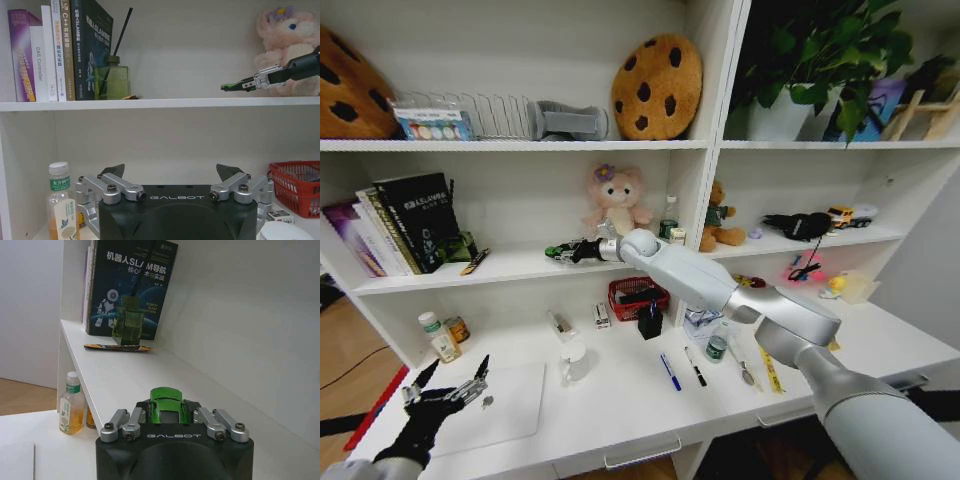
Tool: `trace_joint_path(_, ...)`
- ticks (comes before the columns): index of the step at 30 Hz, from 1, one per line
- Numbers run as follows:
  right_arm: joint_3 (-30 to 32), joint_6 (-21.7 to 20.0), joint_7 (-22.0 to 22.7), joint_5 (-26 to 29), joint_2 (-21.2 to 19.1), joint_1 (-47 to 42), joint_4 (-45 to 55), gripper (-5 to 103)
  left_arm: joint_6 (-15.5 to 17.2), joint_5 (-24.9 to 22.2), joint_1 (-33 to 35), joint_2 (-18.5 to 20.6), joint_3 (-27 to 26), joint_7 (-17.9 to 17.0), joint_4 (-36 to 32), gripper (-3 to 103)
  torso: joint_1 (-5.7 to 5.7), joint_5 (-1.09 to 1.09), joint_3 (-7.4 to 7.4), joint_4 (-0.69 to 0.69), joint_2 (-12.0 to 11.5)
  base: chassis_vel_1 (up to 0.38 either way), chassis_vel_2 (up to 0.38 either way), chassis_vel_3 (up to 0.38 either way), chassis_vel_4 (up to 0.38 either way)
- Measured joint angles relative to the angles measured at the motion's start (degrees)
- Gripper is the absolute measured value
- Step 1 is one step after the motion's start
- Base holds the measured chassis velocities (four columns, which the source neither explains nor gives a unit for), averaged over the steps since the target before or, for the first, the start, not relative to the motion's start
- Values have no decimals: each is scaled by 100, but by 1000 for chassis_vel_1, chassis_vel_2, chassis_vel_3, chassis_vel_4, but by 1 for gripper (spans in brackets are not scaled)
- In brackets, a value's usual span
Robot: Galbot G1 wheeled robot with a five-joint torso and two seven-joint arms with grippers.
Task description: Organize the objects on the table.
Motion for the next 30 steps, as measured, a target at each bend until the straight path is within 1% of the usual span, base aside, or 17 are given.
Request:
trace_joint_path(6, -6, 1, 19, -3, 21, -16, 9, 36, 0, 0, 0, 0, 0, 0, 0, 100, -1, 0, 0, 0, 0, 0, 0, 0, 0)
trace_joint_path(7, -11, 1, 58, -3, 30, -23, 13, 33, 0, 0, 0, 0, 0, 0, 0, 100, 0, 0, 0, 0, 0, 0, 0, 0, 0)
trace_joint_path(8, -17, 1, 98, -2, 40, -27, 15, 42, 0, 0, 0, 0, 0, 0, 0, 100, 0, 0, 0, 0, 0, 0, 0, 0, 0)
trace_joint_path(9, -17, 1, 98, -2, 40, -27, 15, 42, 0, 0, 0, 0, 0, 0, 0, 100, 0, 0, 0, 0, 0, 0, 0, 0, 0)
trace_joint_path(10, -18, 1, 147, 1, 46, -32, 30, 47, 0, 0, 0, 0, 0, 0, 0, 100, -1, 0, 0, 0, 0, 0, 0, 0, 0)
trace_joint_path(13, -18, 0, 203, 10, 52, -33, 49, 52, 0, 0, 0, 0, 0, 0, 0, 100, 0, 0, 0, 0, 0, 0, 0, 0, 0)
trace_joint_path(16, 112, 9, 459, -68, 51, -56, 214, 69, 0, 0, 0, 0, 0, 0, 0, 100, 0, 0, 0, 0, 0, 0, 0, 0, 0)
trace_joint_path(17, 112, 9, 459, -68, 51, -56, 214, 69, 0, 0, 0, 0, 0, 0, 0, 100, 0, 0, 0, 0, 0, 0, 0, 0, 0)
trace_joint_path(19, 301, -22, 730, -49, 17, -79, 450, 80, 0, 0, 0, 0, 0, 0, 0, 100, 0, 0, 0, 1, 0, 0, 0, 0, 0)
trace_joint_path(20, 301, -22, 730, -49, 17, -79, 450, 80, 0, 0, 0, 0, 0, 0, 0, 100, 0, 0, 0, 1, 0, 0, 0, 0, 0)
trace_joint_path(22, 591, -204, 1254, 125, -213, -77, 1069, 90, 0, 0, 0, 0, 0, -1, 0, 100, 0, 0, -1, 2, 0, 0, 0, 0, 0)
trace_joint_path(23, 591, -204, 1254, 125, -213, -77, 1069, 90, 0, 0, 0, 0, 0, -1, 0, 100, 0, 0, -1, 2, 0, 0, 0, 0, 0)
trace_joint_path(26, 760, -390, 1585, 264, -523, -118, 1618, 99, 0, 0, 0, 0, 0, 0, 0, 100, 0, 0, -1, 2, 0, 0, 0, 0, 0)
trace_joint_path(27, 967, -544, 1868, 351, -889, -280, 2088, 99, 0, 0, 0, 0, 0, 0, 0, 100, -1, 0, -1, 4, 1, 0, 0, 0, 0)
trace_joint_path(28, 1228, -690, 2213, 474, -1372, -554, 2617, 100, 0, 0, 1, 0, -1, -3, 0, 100, 0, 1, -1, 0, 0, 0, 0, 0, 0)
trace_joint_path(29, 1228, -690, 2213, 474, -1372, -554, 2617, 100, 0, 0, 1, 0, -1, -3, 0, 100, 0, 1, -1, 0, 0, 0, 0, 0, 0)
trace_joint_path(30, 1390, -752, 2417, 542, -1642, -757, 2958, 100, 1, 0, 0, 0, 1, -1, 0, 100, 0, 3, -1, -5, 0, 0, 0, 0, 0)
